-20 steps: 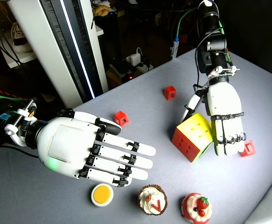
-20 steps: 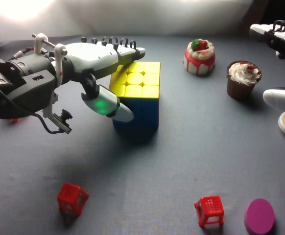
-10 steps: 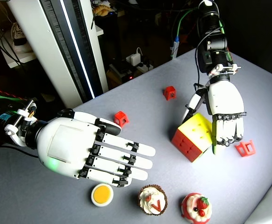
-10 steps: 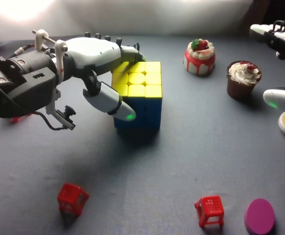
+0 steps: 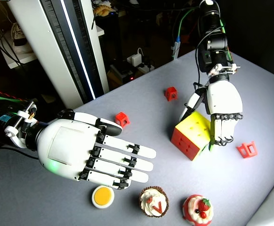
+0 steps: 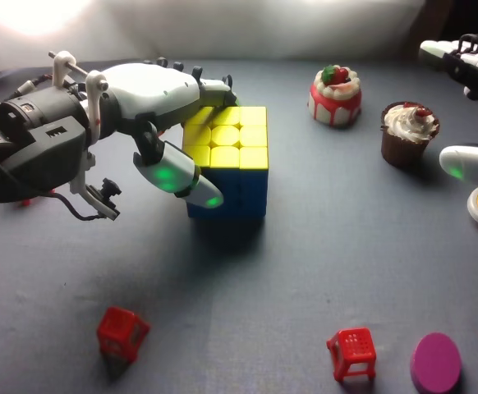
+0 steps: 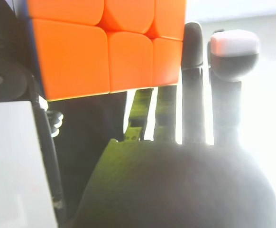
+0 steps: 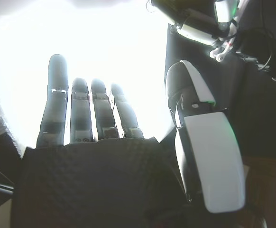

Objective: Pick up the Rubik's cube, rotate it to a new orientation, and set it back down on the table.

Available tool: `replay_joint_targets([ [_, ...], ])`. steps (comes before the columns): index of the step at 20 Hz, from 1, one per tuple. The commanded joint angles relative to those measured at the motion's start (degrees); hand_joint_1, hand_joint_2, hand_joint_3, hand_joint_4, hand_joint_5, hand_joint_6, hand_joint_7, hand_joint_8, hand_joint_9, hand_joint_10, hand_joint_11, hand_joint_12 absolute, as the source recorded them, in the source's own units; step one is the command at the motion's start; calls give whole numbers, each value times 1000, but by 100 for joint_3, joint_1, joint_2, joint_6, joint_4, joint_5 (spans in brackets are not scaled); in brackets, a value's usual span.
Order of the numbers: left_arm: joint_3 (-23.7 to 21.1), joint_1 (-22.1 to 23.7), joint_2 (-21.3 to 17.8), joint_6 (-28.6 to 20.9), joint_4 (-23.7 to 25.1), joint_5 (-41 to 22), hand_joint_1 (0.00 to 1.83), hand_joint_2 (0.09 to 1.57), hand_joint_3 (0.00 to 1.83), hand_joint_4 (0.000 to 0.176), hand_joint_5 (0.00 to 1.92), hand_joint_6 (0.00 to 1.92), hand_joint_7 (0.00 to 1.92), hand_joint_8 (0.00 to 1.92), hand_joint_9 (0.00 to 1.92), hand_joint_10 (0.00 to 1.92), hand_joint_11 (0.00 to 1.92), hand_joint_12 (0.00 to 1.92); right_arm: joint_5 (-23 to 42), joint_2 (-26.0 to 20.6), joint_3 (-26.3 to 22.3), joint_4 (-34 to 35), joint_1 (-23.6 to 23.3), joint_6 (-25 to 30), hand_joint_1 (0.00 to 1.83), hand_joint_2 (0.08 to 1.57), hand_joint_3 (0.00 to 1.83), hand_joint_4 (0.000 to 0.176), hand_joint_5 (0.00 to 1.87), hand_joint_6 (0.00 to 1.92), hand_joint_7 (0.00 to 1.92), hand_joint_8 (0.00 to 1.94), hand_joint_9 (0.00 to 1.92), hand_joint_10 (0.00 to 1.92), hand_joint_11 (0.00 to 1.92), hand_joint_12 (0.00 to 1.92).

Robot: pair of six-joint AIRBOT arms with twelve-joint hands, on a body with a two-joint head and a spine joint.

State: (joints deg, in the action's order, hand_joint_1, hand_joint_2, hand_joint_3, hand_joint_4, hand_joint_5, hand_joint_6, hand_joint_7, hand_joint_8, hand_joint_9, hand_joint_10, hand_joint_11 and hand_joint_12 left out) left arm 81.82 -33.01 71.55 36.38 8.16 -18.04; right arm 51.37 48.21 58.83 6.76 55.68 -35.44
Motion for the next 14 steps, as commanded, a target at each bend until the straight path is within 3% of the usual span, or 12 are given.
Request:
replay_joint_targets([
  [1,-31,80,-52,-29,-86,-913,1082,1287,0,0,663,1450,740,1903,852,1921,988,1921,798,4,20,33,-42,34,414,1298,1,0,0,0,0,0,0,0,0,1219],
  [2,-59,85,-80,-20,-86,-981,1139,1304,35,0,654,1333,628,1892,830,1921,930,1921,840,4,18,6,-42,34,463,1298,0,0,0,0,0,0,0,0,0,1220],
  [3,-102,96,-119,2,-86,-1051,1149,1325,17,0,623,1305,617,1886,846,1921,930,1921,871,3,17,-19,-42,34,481,1309,1,0,0,0,0,0,0,0,0,1071],
  [4,-140,106,-150,15,-86,-1129,1083,1269,0,0,714,1437,833,1920,927,1921,1034,1921,895,3,18,-36,-43,34,489,1379,3,0,0,0,0,0,0,0,0,778],
  [5,-174,115,-179,16,-82,-1213,1083,1269,0,0,714,1437,833,1920,927,1921,1034,1921,923,3,20,-60,-49,34,489,1379,3,0,0,0,0,0,0,0,0,778],
  [6,-195,121,-199,16,-67,-1258,1045,1306,5,0,647,1576,898,1921,983,1921,1090,1921,943,3,22,-81,-57,34,530,1436,8,0,0,0,0,0,0,0,0,446],
  [7,-233,135,-230,16,-42,-1322,1201,1253,0,0,852,1852,952,1921,1030,1921,1147,1921,977,3,23,-124,-76,34,525,1484,15,0,0,0,0,0,0,0,0,274],
  [8,-278,149,-270,16,-19,-1399,1276,1215,0,0,1004,1907,1046,1921,1129,1921,1255,1921,1001,3,22,-186,-114,34,396,1519,27,0,0,0,0,0,0,0,0,238],
  [9,-323,158,-307,15,-3,-1499,1274,1210,0,0,1028,1918,1078,1921,1164,1921,1293,1921,1015,3,22,-241,-161,34,306,1531,29,0,0,0,0,0,0,0,0,222],
  [10,-365,174,-336,12,26,-1593,1283,1210,0,0,979,1920,1056,1921,1156,1921,1287,1921,1022,4,26,-271,-195,34,289,1540,33,0,0,0,0,0,0,0,0,218],
  [11,-410,208,-369,5,74,-1686,1325,1224,0,0,997,1921,1030,1921,1136,1921,1275,1921,1039,16,45,-290,-226,34,271,1566,63,0,0,0,0,0,0,0,1,45],
  [14,-509,280,-440,-32,220,-1890,1379,1225,0,0,989,1921,998,1921,1103,1921,1246,1921,1077,203,268,-384,-296,34,266,1571,193,0,0,0,0,0,0,0,0,1],
])
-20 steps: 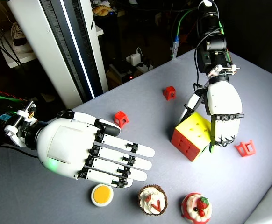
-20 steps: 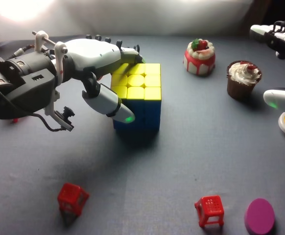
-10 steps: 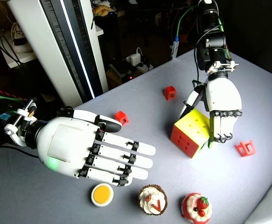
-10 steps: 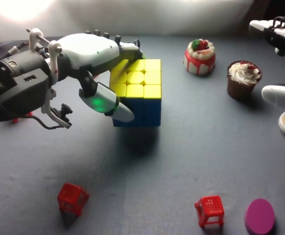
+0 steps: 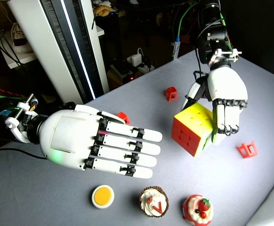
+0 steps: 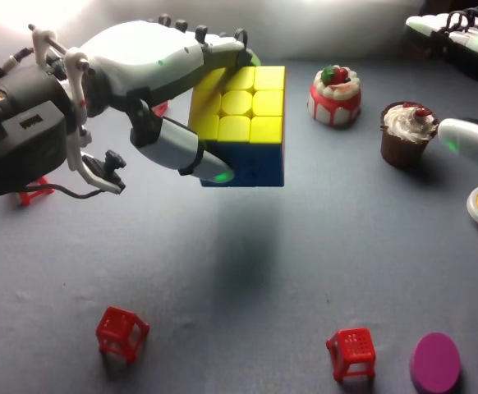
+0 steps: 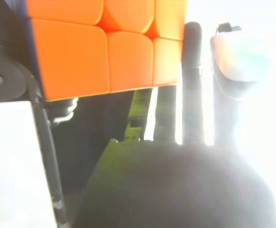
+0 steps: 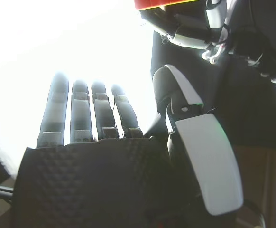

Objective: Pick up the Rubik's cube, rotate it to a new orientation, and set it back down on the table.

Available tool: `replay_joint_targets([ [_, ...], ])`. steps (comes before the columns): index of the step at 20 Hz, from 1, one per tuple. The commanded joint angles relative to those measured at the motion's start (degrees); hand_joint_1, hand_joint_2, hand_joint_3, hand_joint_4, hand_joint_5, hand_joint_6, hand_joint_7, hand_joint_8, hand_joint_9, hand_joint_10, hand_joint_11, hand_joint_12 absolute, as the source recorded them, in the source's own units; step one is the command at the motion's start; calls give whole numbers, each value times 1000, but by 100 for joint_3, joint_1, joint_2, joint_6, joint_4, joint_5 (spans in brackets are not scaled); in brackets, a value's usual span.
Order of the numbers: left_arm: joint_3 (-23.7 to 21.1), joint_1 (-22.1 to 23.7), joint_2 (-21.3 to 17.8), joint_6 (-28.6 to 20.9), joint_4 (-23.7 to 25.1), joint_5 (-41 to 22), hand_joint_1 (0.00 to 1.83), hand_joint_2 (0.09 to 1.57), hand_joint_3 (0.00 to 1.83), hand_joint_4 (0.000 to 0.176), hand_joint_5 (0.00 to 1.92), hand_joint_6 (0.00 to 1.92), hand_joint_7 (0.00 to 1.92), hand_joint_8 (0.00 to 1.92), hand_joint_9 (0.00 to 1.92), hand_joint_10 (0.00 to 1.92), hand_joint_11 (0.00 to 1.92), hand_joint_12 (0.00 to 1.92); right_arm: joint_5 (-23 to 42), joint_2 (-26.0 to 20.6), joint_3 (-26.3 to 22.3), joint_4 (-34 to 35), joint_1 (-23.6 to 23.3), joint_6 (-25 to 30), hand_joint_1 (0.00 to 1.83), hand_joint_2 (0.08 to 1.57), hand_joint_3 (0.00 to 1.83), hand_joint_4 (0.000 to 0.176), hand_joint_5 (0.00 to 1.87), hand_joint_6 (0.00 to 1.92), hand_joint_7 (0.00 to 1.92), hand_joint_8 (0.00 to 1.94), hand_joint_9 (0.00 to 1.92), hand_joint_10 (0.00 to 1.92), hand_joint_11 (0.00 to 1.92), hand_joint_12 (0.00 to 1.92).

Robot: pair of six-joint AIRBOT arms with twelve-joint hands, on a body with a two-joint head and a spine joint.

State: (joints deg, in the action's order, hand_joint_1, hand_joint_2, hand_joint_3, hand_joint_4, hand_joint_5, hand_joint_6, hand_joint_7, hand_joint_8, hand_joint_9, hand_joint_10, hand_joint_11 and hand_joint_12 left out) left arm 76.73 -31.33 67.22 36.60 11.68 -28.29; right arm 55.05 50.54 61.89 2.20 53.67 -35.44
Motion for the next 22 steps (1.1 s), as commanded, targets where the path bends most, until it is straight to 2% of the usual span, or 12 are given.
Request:
replay_joint_targets([
  [1,-30,127,-30,-70,-93,-925,1399,1213,0,0,1039,1921,1114,1921,1182,1921,1271,1921,709,57,59,8,-140,34,124,1571,298,0,0,0,0,0,0,0,0,1],
  [6,-128,184,-91,-178,97,-1185,1321,1210,0,0,1120,1921,1173,1921,1206,1921,1271,1921,707,461,443,-131,-368,34,0,1571,175,0,43,9,66,3,95,52,0,428],
  [8,-160,188,-119,-187,102,-1275,1316,1209,0,0,1109,1921,1191,1921,1235,1921,1311,1921,694,610,600,-209,-457,34,0,1508,42,0,64,13,87,6,124,67,0,712],
  [10,-179,187,-143,-219,117,-1390,1378,1206,0,0,1086,1921,1184,1921,1256,1921,1345,1921,645,727,713,-261,-538,34,0,1439,0,0,64,11,78,1,120,66,0,748],
  [11,-192,195,-159,-220,132,-1437,1358,1204,0,0,1070,1921,1139,1921,1209,1921,1287,1921,633,774,753,-279,-576,34,0,1407,0,0,78,15,85,3,124,72,0,790],
  [12,-208,214,-175,-220,154,-1463,1315,1326,0,0,1051,1921,769,1676,1134,1921,1213,1921,632,808,784,-288,-607,34,0,1369,0,0,89,16,86,2,120,77,0,847],
  [14,-248,245,-202,-222,202,-1513,1305,1354,0,0,1054,1921,683,1611,1145,1921,1211,1921,627,902,875,-331,-672,34,0,1313,0,0,110,22,88,2,124,90,0,831],
  [17,-273,262,-226,-224,236,-1623,1297,1372,0,0,1038,1921,656,1643,1162,1921,1223,1921,628,1071,1037,-424,-713,34,0,1285,0,0,76,2,74,6,90,89,0,440],
  [18,-279,274,-234,-226,246,-1635,1088,1459,0,0,617,1860,581,1725,1068,1921,1140,1921,628,1103,1062,-432,-721,34,0,1276,0,0,59,4,78,3,81,81,0,337],
  [20,-306,306,-262,-227,303,-1661,995,1526,0,24,469,1876,496,1882,1108,1921,1201,1921,629,1202,1136,-433,-743,34,0,1245,0,0,67,5,89,1,84,66,0,223],
  [21,-313,310,-271,-227,309,-1683,1212,1468,0,0,567,1699,519,1797,586,1921,1198,1921,629,1233,1162,-435,-752,34,0,1250,0,0,68,5,92,2,81,63,0,214],
  [22,-317,315,-279,-227,309,-1714,1047,1520,0,0,466,1776,534,1896,979,1921,1197,1921,632,1258,1185,-435,-762,34,0,1251,0,0,45,0,87,0,67,56,0,213],
])
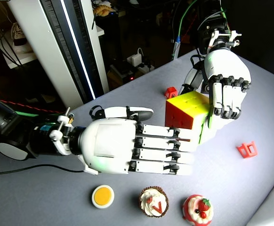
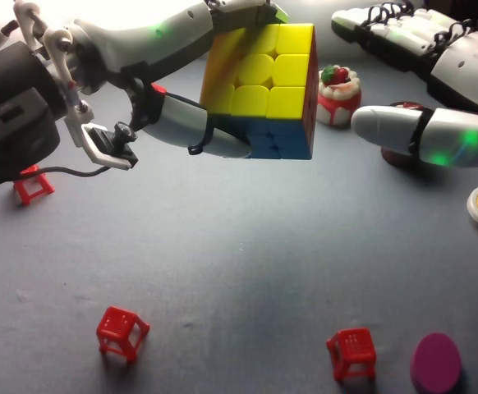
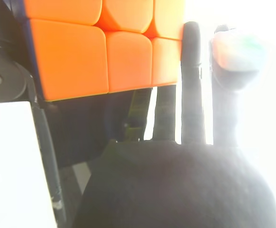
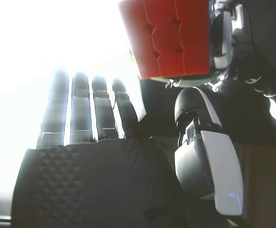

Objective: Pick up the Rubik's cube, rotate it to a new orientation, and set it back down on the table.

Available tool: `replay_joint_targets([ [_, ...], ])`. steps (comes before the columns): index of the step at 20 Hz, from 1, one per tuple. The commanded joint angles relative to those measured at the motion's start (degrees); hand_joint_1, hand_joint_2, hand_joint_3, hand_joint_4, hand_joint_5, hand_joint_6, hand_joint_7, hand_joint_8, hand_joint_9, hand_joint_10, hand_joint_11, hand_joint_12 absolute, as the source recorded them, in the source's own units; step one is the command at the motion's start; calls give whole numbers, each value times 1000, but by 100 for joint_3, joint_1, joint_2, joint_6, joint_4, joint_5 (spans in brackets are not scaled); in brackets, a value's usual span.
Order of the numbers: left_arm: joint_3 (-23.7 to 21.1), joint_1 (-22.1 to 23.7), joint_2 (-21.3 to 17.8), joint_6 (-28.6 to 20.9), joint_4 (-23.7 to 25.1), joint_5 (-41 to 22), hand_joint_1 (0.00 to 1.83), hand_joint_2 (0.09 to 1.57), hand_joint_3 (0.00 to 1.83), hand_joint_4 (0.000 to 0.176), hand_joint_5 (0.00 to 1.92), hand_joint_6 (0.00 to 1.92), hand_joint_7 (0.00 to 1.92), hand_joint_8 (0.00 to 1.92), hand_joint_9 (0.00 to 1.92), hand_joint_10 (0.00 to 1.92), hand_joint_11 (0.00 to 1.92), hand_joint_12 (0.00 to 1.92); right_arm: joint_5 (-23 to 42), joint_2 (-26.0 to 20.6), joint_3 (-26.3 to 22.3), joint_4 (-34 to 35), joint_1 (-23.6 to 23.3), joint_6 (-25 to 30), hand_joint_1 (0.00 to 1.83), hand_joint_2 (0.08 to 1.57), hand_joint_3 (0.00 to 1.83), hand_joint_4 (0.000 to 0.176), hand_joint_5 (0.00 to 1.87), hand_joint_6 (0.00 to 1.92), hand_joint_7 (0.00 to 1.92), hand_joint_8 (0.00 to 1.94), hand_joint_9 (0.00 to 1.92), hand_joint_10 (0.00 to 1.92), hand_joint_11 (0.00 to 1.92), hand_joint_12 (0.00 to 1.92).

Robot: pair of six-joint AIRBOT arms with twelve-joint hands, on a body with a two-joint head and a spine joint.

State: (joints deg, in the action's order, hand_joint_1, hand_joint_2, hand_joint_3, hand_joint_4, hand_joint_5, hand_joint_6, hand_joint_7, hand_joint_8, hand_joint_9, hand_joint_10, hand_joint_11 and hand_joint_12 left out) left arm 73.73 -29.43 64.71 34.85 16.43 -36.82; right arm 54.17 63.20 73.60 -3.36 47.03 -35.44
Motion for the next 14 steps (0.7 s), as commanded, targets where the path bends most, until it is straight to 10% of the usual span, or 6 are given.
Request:
replay_joint_targets([
  [1,-22,129,-42,-52,-165,-900,1191,1510,0,0,412,1837,492,1898,595,1921,1152,1921,723,6,25,115,-115,34,0,1257,0,0,30,0,63,0,53,45,0,184],
  [2,-30,138,-58,-52,-165,-940,1401,1471,0,0,374,1890,461,1897,470,1921,618,1921,723,11,30,114,-130,34,0,1251,0,0,27,0,51,0,50,43,0,178],
  [5,-71,157,-101,-51,-164,-1045,1307,1325,0,0,891,1891,1008,1898,1041,1921,1268,1921,722,86,110,123,-142,34,0,1266,2,0,12,0,57,3,67,47,0,241],
  [10,-79,181,-95,-44,-133,-1003,1468,1285,0,0,1096,1921,1296,1921,1397,1921,1467,1921,721,286,257,122,-186,34,0,1271,0,0,0,0,47,0,38,33,0,307],
  [11,-77,186,-82,-43,-124,-991,1137,1437,0,0,616,1788,737,1835,1291,1921,1356,1921,721,314,274,117,-196,34,0,1268,0,0,5,1,36,2,13,20,0,230],
  [14,-75,213,-51,-43,-81,-958,1282,1414,0,0,547,1401,640,1758,705,1921,1097,1921,715,377,314,62,-230,34,0,1254,0,0,0,0,1,4,0,0,0,4],
])
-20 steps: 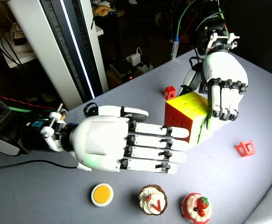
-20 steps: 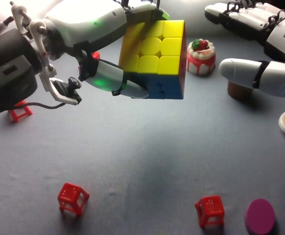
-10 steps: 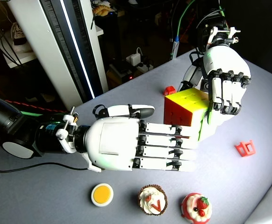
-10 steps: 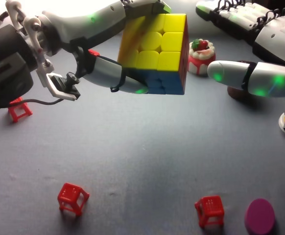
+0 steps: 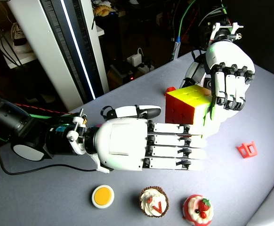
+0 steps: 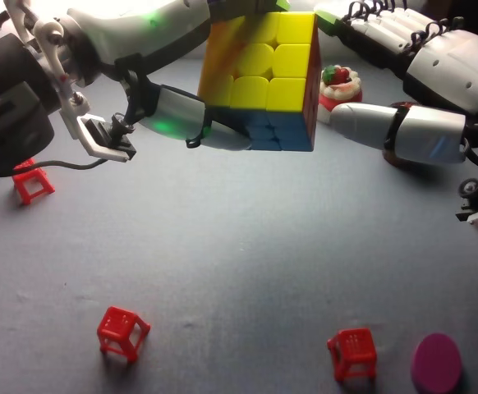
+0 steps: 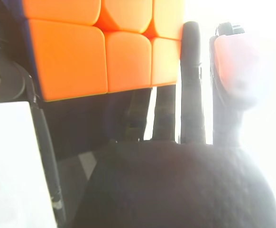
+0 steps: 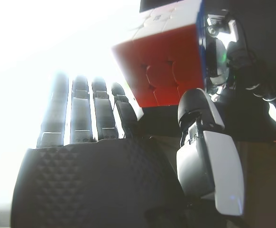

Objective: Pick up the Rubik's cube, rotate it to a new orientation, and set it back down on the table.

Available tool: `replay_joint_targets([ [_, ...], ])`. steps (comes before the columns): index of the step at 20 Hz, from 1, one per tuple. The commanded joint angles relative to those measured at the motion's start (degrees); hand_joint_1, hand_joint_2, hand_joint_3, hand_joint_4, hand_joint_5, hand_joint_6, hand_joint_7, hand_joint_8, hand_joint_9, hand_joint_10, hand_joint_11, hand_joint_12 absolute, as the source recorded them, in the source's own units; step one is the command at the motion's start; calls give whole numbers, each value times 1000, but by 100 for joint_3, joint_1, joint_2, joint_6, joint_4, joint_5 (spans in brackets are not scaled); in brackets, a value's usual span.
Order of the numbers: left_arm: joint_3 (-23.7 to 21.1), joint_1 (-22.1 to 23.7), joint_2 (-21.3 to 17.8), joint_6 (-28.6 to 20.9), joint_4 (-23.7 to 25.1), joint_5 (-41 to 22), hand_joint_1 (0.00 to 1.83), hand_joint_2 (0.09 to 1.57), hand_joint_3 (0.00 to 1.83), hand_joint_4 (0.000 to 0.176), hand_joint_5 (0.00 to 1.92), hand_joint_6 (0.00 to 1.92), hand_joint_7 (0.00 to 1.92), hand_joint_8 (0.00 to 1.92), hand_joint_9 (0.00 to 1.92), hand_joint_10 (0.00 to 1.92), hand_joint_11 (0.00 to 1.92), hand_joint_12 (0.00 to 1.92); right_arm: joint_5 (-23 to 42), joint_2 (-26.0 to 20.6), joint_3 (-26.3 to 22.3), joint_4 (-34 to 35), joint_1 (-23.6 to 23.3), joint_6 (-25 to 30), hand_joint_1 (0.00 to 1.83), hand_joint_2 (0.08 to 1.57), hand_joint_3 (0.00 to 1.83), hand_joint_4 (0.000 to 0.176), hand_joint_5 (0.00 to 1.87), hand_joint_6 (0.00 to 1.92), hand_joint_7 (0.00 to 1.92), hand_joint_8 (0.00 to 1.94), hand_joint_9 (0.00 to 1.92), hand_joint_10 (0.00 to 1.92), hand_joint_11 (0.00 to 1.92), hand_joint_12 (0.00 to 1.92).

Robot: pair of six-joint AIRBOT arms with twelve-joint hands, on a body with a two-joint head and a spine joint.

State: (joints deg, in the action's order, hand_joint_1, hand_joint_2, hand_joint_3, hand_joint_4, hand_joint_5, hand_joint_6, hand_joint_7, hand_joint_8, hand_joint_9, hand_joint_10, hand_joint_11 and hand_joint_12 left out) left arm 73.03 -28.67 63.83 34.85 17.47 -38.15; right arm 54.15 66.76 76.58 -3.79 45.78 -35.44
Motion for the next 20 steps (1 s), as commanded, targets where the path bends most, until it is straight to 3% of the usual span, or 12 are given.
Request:
replay_joint_targets([
  [1,-5,138,40,-42,-182,-825,1300,1392,0,0,557,1497,645,1677,670,1793,1003,1921,717,29,17,80,-117,34,0,1246,0,0,0,0,0,0,0,0,0,0],
  [2,-1,140,45,-41,-180,-814,1311,1400,0,0,597,1395,609,1763,615,1855,1001,1921,717,42,17,47,-135,34,0,1247,0,0,9,4,0,0,0,0,0,0],
  [3,8,141,50,-41,-180,-797,1182,1371,0,0,569,1539,616,1674,849,1908,987,1921,720,56,17,9,-152,34,0,1250,0,0,1,0,0,0,0,0,0,0],
  [5,13,139,52,-41,-180,-788,1334,1337,0,0,658,1299,731,1529,726,1743,983,1921,724,67,14,-45,-171,34,0,1244,0,0,0,0,0,0,0,0,0,0],
  [8,24,136,55,-40,-192,-782,1272,1426,0,0,559,1656,597,1711,567,1818,1142,1921,803,66,-17,-131,-177,34,0,1233,0,0,0,0,0,0,0,0,0,0],
  [9,26,131,54,-40,-192,-768,1278,1432,0,0,597,1577,562,1767,524,1900,1211,1921,831,62,-32,-161,-177,34,0,1237,0,0,0,0,0,0,0,0,0,0],
  [10,28,124,53,-40,-195,-766,1105,1463,0,0,573,1644,542,1863,1014,1917,1276,1921,857,53,-53,-187,-177,34,0,1254,0,0,0,0,0,0,0,0,0,0],
  [11,36,116,53,-39,-219,-765,1148,1428,0,0,635,1437,591,1909,1163,1920,1308,1921,894,35,-89,-216,-177,34,0,1259,2,0,0,0,0,0,0,0,0,0],
  [13,50,110,53,-16,-260,-731,1148,1408,0,0,671,1421,616,1853,1156,1921,1267,1921,953,-20,-154,-249,-177,34,0,1266,5,0,0,0,1,0,0,0,0,0],
  [16,71,82,53,-11,-320,-724,1054,1485,0,0,532,1672,539,1920,1367,1921,1454,1921,1036,-140,-239,-268,-177,34,0,1269,5,0,61,24,101,36,61,27,35,21],
  [19,73,67,44,4,-354,-725,1039,1496,0,0,508,1713,539,1921,1319,1921,1399,1921,1093,-216,-318,-287,-177,34,0,1272,0,0,56,3,128,5,118,82,0,492],
  [20,73,65,44,4,-359,-728,1066,1482,0,0,533,1658,548,1921,1294,1921,1405,1921,1106,-217,-332,-287,-177,34,0,1272,0,0,34,4,87,4,86,68,0,378],
])
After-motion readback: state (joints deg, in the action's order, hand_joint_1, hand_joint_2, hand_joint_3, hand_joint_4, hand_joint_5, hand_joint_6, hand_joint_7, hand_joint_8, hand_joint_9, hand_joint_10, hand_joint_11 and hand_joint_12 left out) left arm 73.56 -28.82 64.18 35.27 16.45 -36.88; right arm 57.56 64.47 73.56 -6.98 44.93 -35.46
